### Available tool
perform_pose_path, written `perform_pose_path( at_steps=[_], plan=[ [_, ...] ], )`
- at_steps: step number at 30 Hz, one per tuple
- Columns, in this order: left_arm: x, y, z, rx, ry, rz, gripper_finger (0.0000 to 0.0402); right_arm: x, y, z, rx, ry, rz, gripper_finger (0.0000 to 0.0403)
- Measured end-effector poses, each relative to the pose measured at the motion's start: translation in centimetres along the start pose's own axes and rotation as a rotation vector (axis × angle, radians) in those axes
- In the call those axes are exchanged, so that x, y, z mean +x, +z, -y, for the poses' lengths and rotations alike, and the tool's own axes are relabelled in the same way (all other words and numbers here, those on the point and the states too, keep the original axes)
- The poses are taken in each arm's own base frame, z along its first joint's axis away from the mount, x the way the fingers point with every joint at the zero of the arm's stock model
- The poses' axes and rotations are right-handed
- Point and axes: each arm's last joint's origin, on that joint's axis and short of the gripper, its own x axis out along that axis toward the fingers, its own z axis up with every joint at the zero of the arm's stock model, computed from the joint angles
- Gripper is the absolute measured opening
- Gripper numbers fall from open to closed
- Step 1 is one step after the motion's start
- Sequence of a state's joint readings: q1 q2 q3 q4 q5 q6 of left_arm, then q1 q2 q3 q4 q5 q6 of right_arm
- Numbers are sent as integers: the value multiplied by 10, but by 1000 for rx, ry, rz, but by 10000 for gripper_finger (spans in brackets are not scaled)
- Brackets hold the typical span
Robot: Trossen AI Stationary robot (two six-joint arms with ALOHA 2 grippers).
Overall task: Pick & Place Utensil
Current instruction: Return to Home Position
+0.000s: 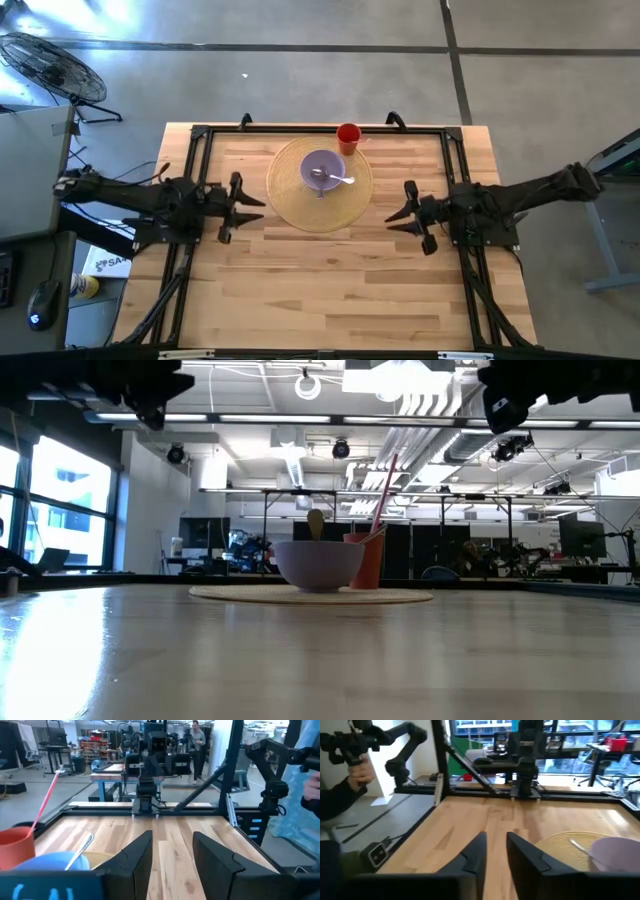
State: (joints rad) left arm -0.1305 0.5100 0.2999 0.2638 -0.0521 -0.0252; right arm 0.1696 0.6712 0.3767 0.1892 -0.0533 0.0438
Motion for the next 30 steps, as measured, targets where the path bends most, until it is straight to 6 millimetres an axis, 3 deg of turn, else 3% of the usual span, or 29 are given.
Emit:
perform_pose_path(
  at_steps=[7,13,20,30],
  plan=[
    [-22,-17,-3,-3,-17,36,138,-7,4,9,-23,-18,29,4],
    [-38,-27,-5,0,8,61,138,-12,7,9,-38,-3,57,15],
    [-51,-38,-6,-7,14,100,138,-23,10,7,-47,9,75,2],
    [-46,-60,-4,3,-41,86,138,-38,13,4,-53,53,106,2]
  ],
)
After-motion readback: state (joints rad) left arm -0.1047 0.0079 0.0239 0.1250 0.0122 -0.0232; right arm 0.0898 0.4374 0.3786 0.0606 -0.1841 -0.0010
